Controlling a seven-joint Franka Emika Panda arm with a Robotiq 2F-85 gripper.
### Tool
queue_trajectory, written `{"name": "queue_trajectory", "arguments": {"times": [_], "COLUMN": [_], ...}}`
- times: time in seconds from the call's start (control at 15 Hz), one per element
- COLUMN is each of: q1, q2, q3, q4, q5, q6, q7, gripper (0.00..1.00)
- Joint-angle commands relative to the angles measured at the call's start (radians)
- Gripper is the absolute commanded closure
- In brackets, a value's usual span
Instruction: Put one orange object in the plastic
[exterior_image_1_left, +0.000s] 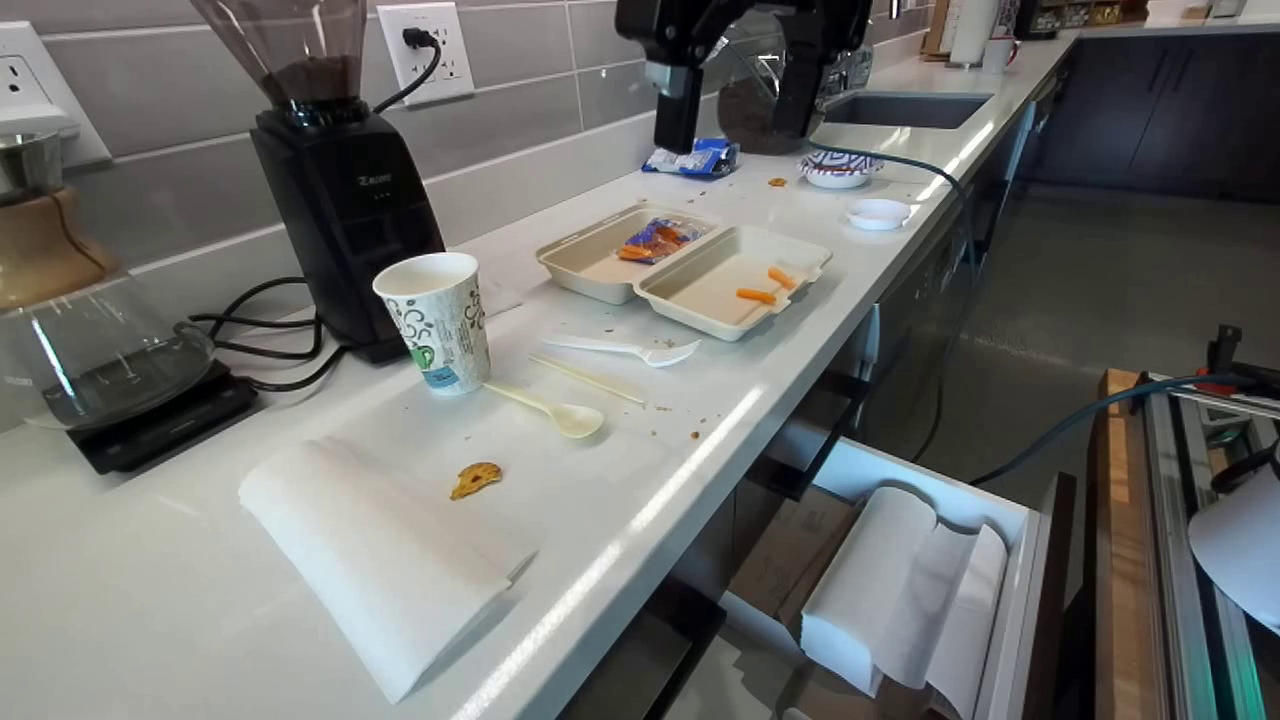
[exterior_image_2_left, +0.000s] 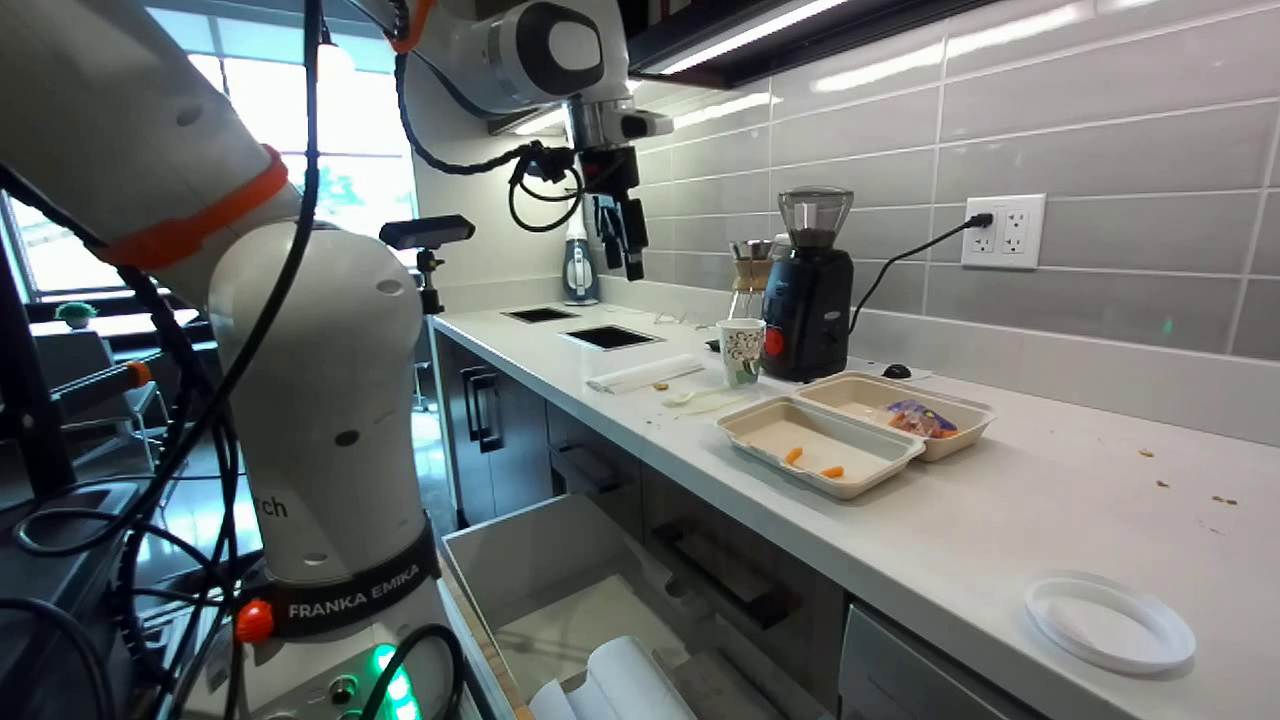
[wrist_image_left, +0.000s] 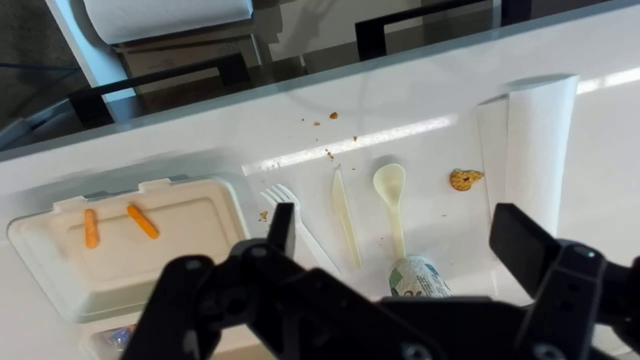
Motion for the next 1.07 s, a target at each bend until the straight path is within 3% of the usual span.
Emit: {"name": "queue_trajectory", "arguments": {"times": [0.0,0.2,0.47,0.87,1.0], "q1": [-0.032,-0.033,0.014,0.008,0.000], "q2": [0.000,-0.003,-0.001,0.016,0.013], "q3": [-0.032,-0.089,-0.191,-0.227,-0.219], "q4": [-0.046,-0.092,-0.116,-0.143,-0.120], "q5": [-0.016,0.005,0.072,0.037,0.033], "q6": [0.004,0.023,0.024,0.057,0.022], "q7": [0.023,-0.046,-0.240,-0.384,-0.356], "gripper": [0.00,0.00,0.00,0.00,0.00]}}
